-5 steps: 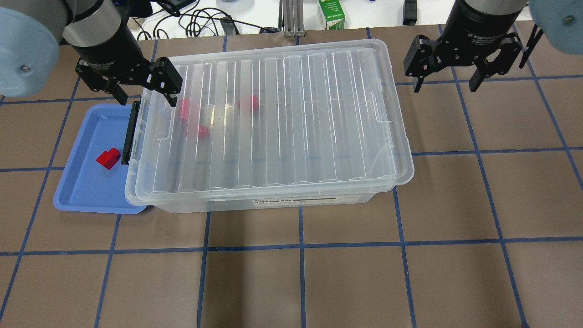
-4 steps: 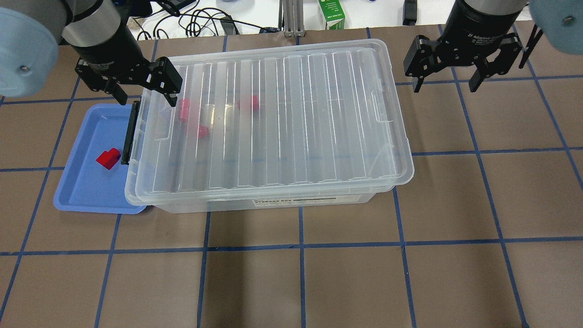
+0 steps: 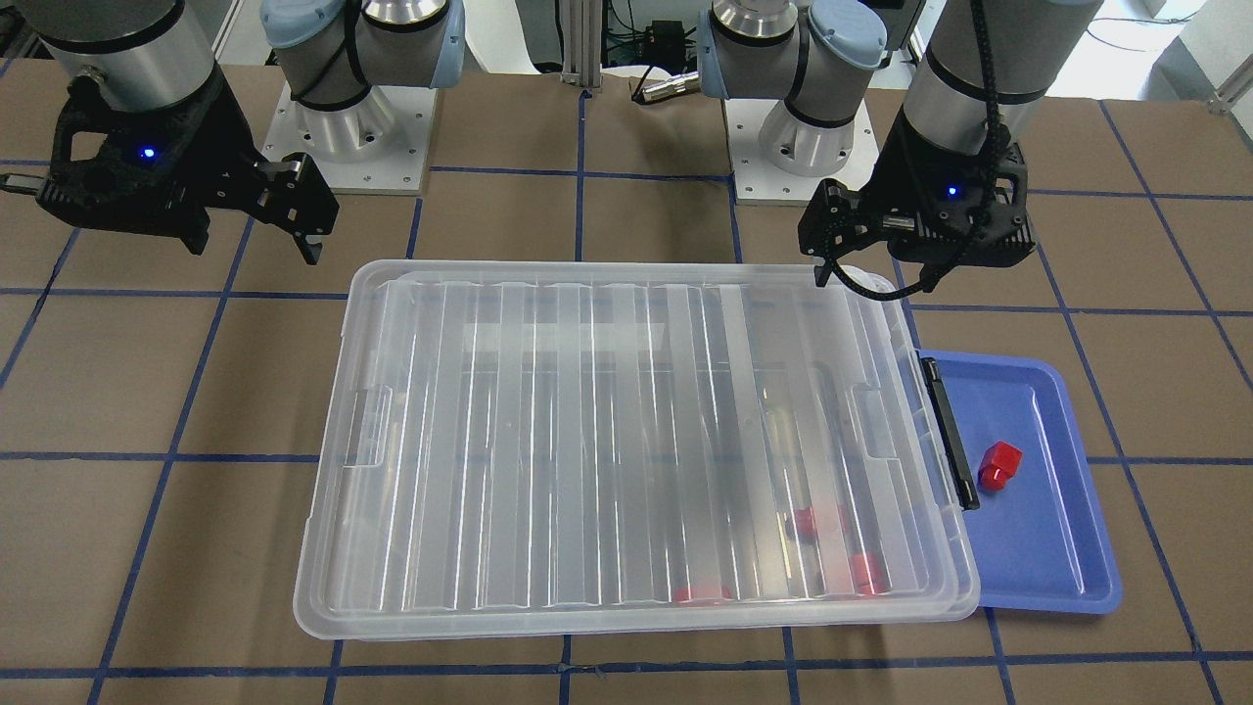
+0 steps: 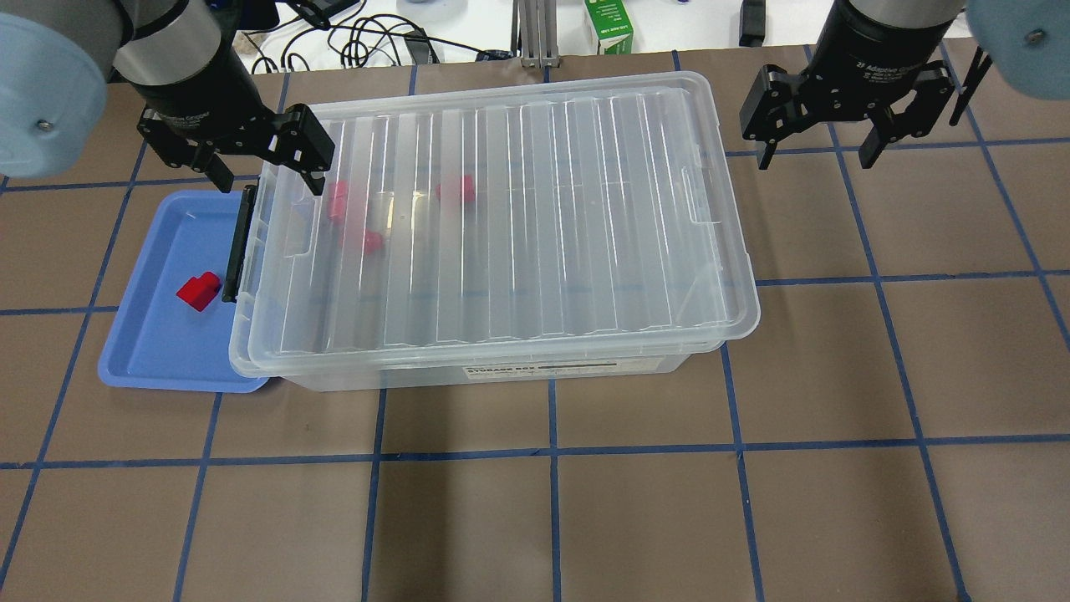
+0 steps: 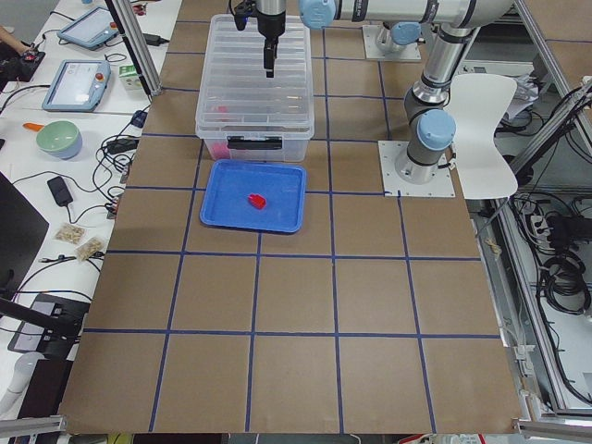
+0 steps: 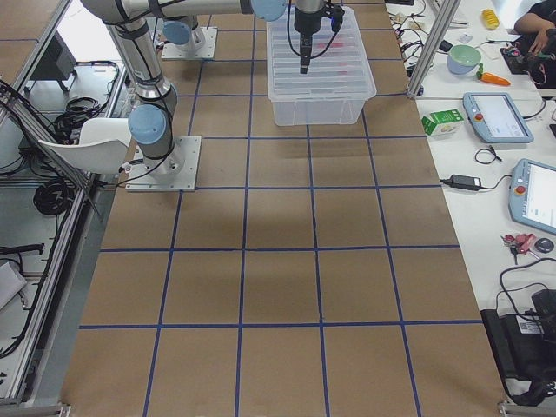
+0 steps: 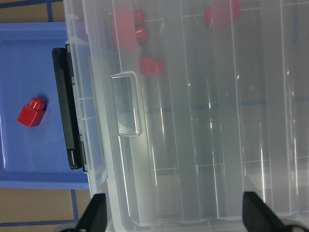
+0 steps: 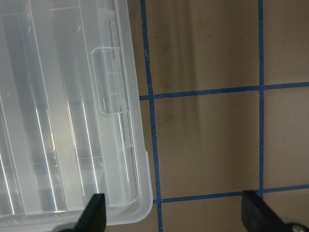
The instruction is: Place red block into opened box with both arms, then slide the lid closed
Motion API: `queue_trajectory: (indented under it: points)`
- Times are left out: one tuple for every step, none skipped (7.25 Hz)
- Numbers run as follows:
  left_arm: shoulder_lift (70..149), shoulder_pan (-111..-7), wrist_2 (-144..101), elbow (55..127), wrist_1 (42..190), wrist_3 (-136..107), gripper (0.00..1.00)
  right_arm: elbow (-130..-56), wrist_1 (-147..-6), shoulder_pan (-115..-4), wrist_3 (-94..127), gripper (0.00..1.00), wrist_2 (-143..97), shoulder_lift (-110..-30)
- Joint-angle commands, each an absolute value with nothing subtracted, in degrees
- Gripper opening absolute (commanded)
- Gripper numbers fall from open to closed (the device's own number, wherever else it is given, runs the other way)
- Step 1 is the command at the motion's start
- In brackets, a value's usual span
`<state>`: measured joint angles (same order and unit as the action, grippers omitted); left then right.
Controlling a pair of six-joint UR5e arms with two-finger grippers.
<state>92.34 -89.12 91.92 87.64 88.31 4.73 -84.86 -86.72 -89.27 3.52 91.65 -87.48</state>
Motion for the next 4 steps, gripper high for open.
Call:
queue_trajectory:
  points:
    - [92.29, -89.12, 91.85, 87.63, 88.33, 4.66, 1.00, -85.69, -88.84, -89.30, 3.34, 1.00, 91.58, -85.01]
    - [92.20, -89.12, 91.93, 87.71, 88.33, 4.66, 1.00, -85.69, -90.16, -89.30, 3.77, 1.00, 91.58, -81.95]
    - [92.20, -89.12, 91.93, 87.71, 88.33, 4.66, 1.00, -85.35, -93.66, -89.38, 3.78, 1.00, 91.67, -78.52]
    - [92.11, -89.12, 91.93, 87.71, 88.24, 4.66, 1.00, -85.52, -99.09, -89.47, 3.34, 1.00, 91.67, -75.62]
